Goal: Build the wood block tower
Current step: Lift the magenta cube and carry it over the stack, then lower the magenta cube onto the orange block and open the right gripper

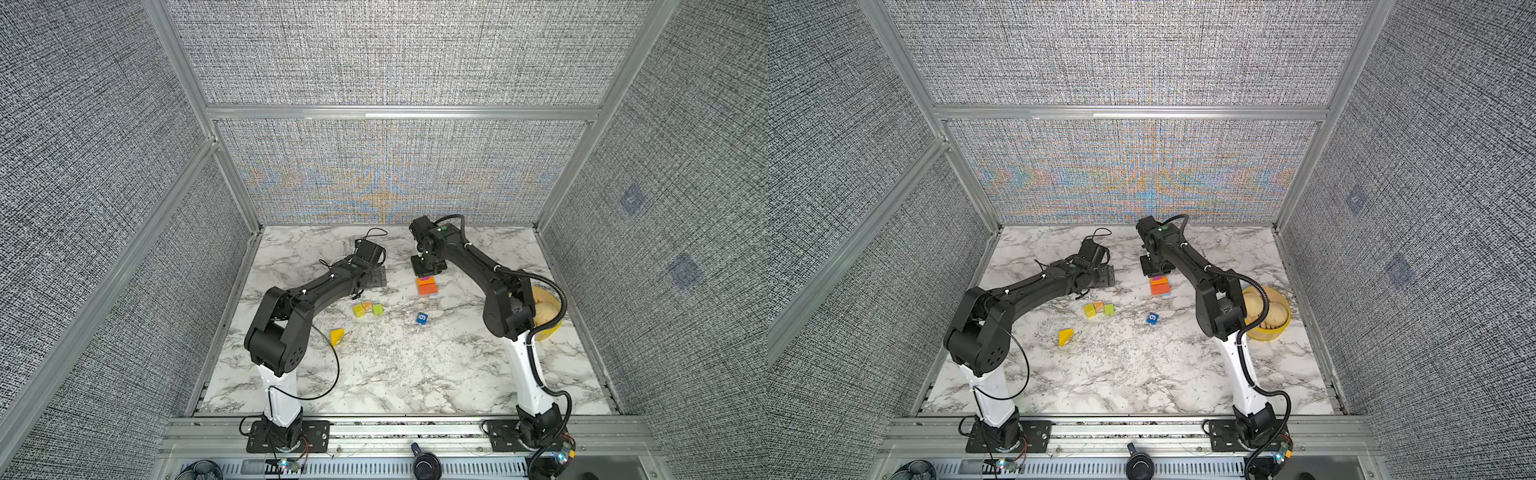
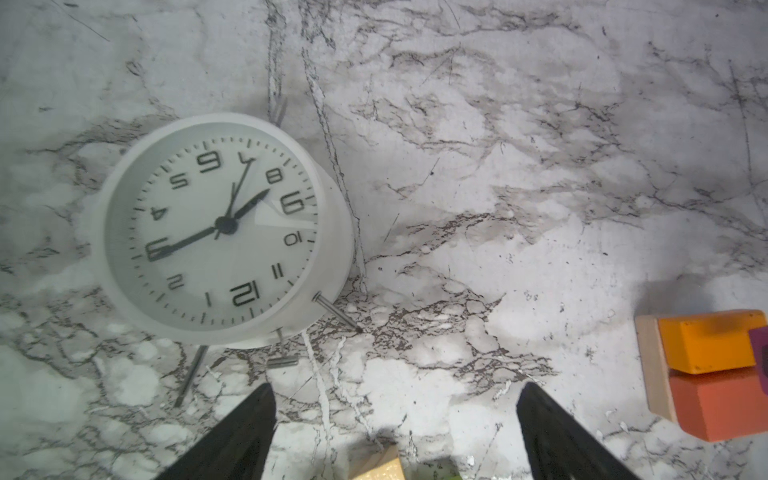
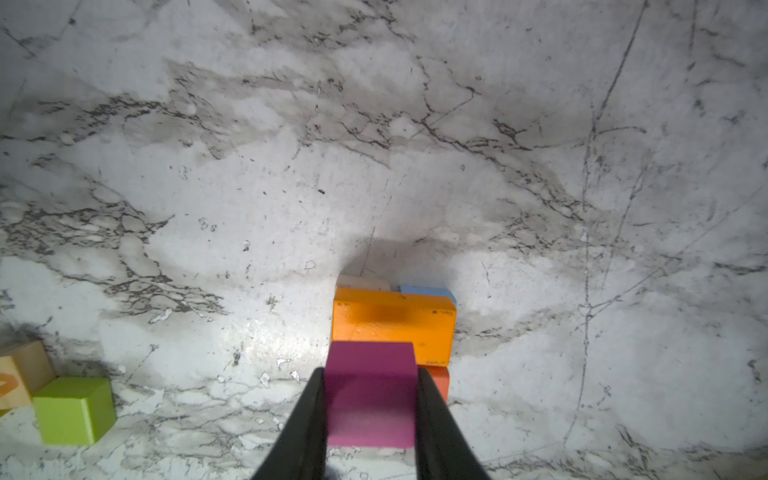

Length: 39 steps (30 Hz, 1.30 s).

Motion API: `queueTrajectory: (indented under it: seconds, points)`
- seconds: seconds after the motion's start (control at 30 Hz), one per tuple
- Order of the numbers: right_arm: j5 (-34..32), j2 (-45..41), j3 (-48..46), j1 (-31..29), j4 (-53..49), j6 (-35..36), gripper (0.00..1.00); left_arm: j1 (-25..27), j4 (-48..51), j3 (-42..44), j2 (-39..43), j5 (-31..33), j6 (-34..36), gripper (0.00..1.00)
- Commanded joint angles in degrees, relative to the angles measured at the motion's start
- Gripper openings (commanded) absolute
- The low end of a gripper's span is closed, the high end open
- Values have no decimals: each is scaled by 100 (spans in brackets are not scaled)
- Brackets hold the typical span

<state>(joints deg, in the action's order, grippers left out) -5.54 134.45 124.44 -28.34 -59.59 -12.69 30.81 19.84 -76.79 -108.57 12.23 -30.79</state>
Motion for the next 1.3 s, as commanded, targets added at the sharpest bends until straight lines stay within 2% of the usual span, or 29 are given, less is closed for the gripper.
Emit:
queueTrajectory:
  seconds: [0.0,0.2,1.27]
  points:
    - [7,99,138,23,-175,155,31,-31,208,-172,-155,-132,108,92]
    - [9,344,440,30,-334,194,31,-66,212,-213,-233,-255,117,92]
    - [71,282,101,101,-176,-88,34,-81,160,-125,-182,-278,110,92]
